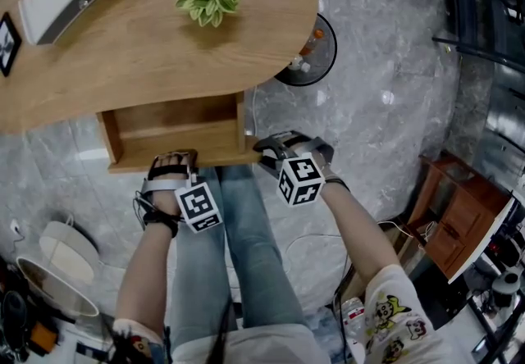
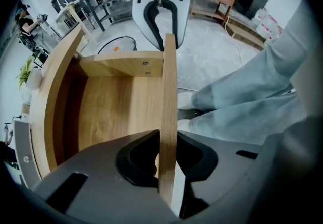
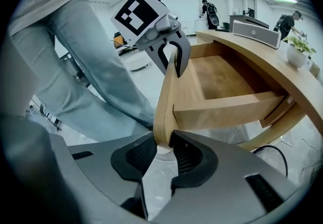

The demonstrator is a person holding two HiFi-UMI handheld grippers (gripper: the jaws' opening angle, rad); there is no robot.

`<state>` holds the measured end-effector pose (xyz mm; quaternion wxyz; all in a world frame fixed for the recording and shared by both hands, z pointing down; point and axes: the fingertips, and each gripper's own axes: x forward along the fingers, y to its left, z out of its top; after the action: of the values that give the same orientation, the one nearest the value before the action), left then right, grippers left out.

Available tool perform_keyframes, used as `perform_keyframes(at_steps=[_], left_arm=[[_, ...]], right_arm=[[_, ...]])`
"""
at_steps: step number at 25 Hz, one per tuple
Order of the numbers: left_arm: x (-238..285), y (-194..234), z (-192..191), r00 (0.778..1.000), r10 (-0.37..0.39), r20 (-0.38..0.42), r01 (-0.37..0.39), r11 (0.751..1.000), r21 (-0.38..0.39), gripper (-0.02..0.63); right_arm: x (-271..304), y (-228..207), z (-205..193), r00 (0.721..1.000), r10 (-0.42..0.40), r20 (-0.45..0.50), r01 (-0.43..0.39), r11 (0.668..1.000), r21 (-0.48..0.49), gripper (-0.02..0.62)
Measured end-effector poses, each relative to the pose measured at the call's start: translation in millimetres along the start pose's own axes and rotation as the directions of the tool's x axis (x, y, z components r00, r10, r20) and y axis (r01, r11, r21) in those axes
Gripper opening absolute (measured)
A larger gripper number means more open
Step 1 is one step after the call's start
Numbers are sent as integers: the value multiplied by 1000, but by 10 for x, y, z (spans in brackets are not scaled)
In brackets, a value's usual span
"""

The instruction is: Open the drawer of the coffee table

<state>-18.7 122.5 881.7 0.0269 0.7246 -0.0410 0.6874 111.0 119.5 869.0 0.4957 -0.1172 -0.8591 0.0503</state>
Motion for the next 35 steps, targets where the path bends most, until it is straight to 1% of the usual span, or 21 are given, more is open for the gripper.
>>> perform_keyframes(at_steps=[5,11,14,17,20,23,27,31,35], left_arm=[[104,-27,-5,1000,-2,-3,2,1000,-20,69],[136,-27,-3,999,22,24,-21,999,-32,71],[142,-23,-8,999,28,18,-27,998,-60,75],[132,-16,-22,1000,28,10,-27,997,-71,77],[93,8,-65,1000,27,8,-26,996,-83,105],[13,12,-127,1000,14,5,-14,995,-98,152],[-117,31,-187,1000,2,-2,-3,995,-99,178],[-336,113,-173,1000,21,8,-20,993,-114,181],[-631,283,-123,998,60,26,-56,989,-134,179]], right_arm=[[98,10,-57,999,12,-30,-12,1000,-7,95],[133,1,-91,999,23,-28,-21,999,49,106],[134,-1,-98,999,22,-40,-19,998,64,107],[127,-8,-107,998,11,-57,-7,998,70,107],[96,-2,-113,997,5,-75,0,997,71,107],[23,30,-80,997,-1,-83,8,996,85,110],[-169,-15,0,996,-33,-84,43,992,116,110],[-438,-154,126,992,-91,-82,103,984,146,110],[-733,-295,322,987,-145,-75,156,972,175,110]])
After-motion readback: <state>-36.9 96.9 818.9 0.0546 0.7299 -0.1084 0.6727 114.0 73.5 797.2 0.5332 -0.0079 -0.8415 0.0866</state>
